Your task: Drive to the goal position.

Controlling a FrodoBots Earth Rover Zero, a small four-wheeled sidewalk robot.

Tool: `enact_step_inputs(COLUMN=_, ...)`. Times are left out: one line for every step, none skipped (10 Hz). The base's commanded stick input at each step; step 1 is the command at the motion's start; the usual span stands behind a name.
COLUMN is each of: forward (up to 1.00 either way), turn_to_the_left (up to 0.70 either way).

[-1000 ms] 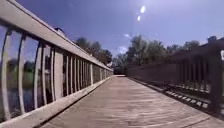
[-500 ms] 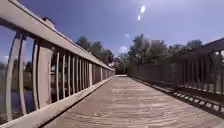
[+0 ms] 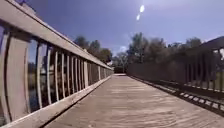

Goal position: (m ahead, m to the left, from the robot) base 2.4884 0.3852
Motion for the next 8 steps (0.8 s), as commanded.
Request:
enact_step_inputs(forward=0.70, turn_to_the_left=-0.35)
enact_step_inputs(forward=0.70, turn_to_the_left=-0.35)
enact_step_inputs(forward=0.70, turn_to_the_left=-0.35)
enact_step_inputs(forward=0.70, turn_to_the_left=-0.35)
enact_step_inputs(forward=0.70, turn_to_the_left=-0.35)
enact_step_inputs(forward=0.70, turn_to_the_left=-0.35)
enact_step_inputs(forward=0.70, turn_to_the_left=-0.35)
enact_step_inputs(forward=0.70, turn_to_the_left=-0.06)
